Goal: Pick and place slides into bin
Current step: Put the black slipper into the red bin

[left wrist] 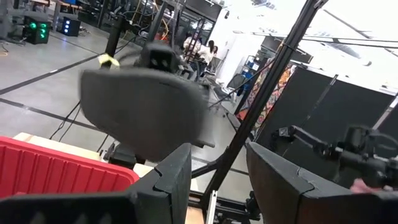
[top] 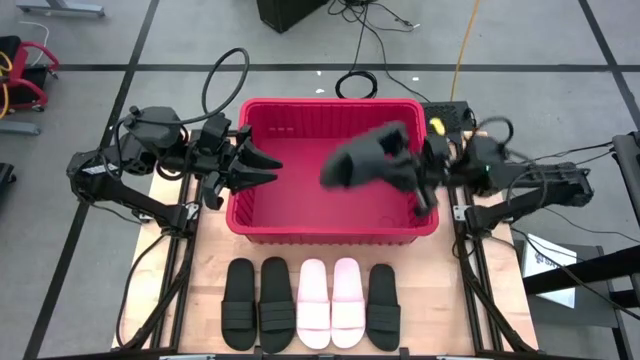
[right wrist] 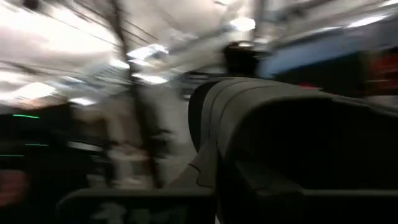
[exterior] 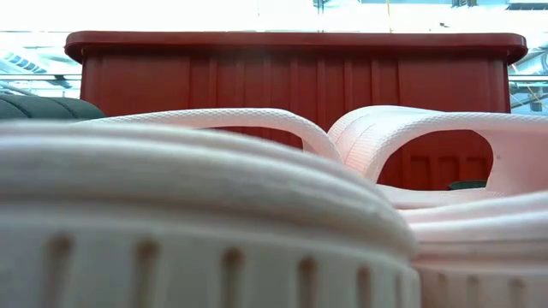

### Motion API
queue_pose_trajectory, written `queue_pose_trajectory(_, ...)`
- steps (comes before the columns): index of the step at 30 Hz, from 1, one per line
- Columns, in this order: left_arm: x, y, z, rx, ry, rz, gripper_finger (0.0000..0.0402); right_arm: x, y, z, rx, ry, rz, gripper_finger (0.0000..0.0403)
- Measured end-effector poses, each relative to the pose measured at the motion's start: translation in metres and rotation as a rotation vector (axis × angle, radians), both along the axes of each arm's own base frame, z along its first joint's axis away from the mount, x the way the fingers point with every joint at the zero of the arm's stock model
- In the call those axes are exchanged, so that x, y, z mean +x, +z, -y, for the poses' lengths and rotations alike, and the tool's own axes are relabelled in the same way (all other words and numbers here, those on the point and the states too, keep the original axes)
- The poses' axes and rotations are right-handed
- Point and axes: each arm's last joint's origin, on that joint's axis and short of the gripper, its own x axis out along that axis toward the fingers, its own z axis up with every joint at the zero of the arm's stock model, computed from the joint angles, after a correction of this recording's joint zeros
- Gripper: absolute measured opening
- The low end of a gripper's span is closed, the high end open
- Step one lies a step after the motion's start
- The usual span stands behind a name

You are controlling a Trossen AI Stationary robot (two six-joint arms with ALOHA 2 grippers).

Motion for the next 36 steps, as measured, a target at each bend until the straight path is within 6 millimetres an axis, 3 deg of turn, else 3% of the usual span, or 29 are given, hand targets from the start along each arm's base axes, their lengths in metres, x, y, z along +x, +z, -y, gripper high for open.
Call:
queue_pose_trajectory(9, 0.000, 0.000, 0.000, -0.006, -0.009, -0.002, 0.0152, -0.026, 0.053, 0.041, -0.085, -0.447, -0.015, 0.0004)
queue_pose_trajectory(18, 0.000, 0.001, 0.000, -0.009, -0.010, 0.011, 0.0152, -0.051, 0.100, 0.047, -0.204, -0.635, 0.087, 0.0004)
queue_pose_trajectory(29, -0.001, 0.008, -0.005, -0.003, 0.018, 0.084, 0.0152, -0.039, 0.154, 0.058, -0.327, -0.900, -0.074, 0.0004)
queue_pose_trajectory(36, 0.000, 0.008, -0.013, -0.003, 0.050, 0.083, 0.0152, -0.022, 0.166, 0.076, -0.340, -1.006, -0.240, 0.0004)
